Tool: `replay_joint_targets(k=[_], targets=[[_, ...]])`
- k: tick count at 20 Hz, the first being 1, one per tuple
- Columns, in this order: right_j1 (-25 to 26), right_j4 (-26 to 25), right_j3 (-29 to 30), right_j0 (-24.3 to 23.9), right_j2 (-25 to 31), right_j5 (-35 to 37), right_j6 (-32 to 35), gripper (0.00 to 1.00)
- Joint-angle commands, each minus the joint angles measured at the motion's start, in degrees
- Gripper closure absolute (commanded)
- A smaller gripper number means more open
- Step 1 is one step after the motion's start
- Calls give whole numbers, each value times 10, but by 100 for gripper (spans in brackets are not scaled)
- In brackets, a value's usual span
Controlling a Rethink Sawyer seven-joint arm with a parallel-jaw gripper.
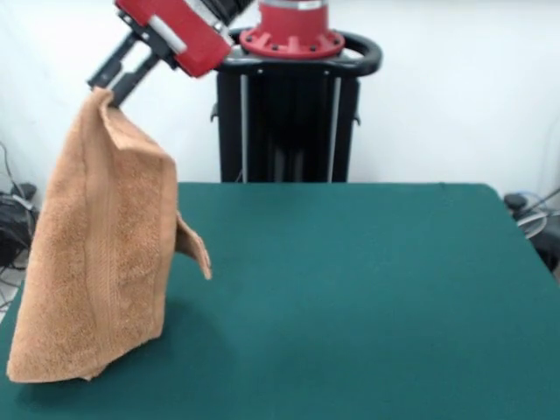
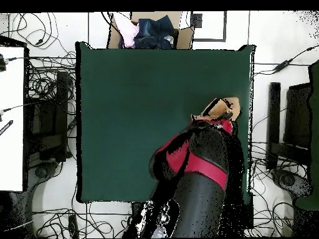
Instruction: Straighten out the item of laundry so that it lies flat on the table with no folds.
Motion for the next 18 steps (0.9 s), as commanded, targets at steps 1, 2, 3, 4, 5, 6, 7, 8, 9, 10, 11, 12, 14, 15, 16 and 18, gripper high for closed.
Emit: replay_joint_targets(k=[1, 2, 3, 4, 5, 6, 7, 8, 9, 10, 11, 12, 14, 15, 16, 18], targets=[[61, 19, 61, 58, -58, -19, 245, 100], [66, 20, 62, 67, -64, -15, 258, 100], [74, 21, 62, 77, -71, -13, 274, 100], [82, 23, 61, 86, -77, -13, 287, 100], [93, 22, 60, 96, -84, -13, 306, 100], [101, 23, 59, 105, -92, -13, 320, 100], [108, 26, 59, 113, -96, -11, 332, 100], [116, 30, 60, 124, -102, -10, 345, 100], [121, 33, 61, 130, -106, -7, 353, 100], [123, 38, 62, 136, -108, -3, 355, 100], [125, 43, 63, 141, -110, 1, 358, 100], [125, 48, 64, 146, -112, 5, 359, 100], [131, 60, 65, 157, -119, 10, 364, 100], [136, 65, 66, 163, -121, 13, 370, 100], [140, 71, 67, 169, -123, 15, 376, 100], [150, 86, 67, 182, -127, 24, 387, 100]])
